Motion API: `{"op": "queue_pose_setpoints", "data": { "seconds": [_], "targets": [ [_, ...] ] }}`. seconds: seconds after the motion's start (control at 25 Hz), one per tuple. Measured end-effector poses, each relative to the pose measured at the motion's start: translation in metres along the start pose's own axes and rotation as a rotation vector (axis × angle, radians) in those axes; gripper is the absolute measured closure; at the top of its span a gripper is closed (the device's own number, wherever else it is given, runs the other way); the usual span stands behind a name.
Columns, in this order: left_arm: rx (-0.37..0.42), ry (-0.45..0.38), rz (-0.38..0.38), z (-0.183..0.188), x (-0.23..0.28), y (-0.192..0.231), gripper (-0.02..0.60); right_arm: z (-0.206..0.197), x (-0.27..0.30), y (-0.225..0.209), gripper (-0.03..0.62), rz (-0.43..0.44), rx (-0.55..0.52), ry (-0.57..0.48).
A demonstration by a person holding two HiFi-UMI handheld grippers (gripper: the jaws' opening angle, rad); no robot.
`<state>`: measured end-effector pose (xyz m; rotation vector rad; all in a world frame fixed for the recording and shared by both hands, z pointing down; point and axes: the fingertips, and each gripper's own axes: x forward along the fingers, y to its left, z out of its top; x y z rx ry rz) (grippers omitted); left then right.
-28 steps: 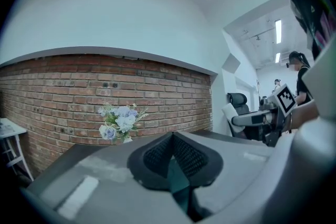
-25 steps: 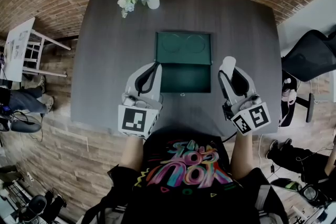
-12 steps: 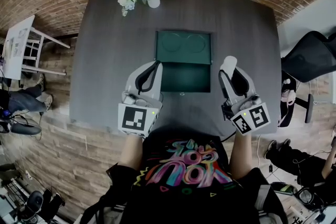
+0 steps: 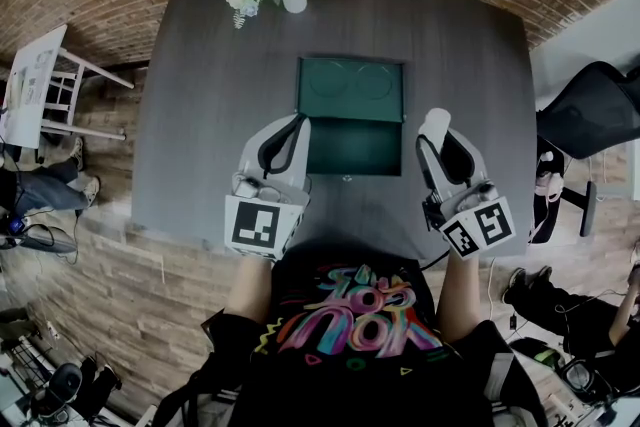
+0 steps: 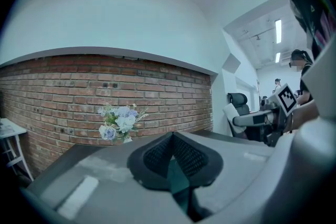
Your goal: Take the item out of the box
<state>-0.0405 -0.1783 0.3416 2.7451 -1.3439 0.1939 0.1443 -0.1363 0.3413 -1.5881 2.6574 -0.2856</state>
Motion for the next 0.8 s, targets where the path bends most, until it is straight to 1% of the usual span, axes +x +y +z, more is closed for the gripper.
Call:
{"op": "queue_pose_setpoints", "data": {
  "seconds": [0.8],
  "targets": [
    [-0.004,0.001,-0.003,-0.0028,-0.0003,-0.0020,0.581,-0.0054,0.0020,0.0074,0.454,0.031,-0.020,0.027]
  ]
}}
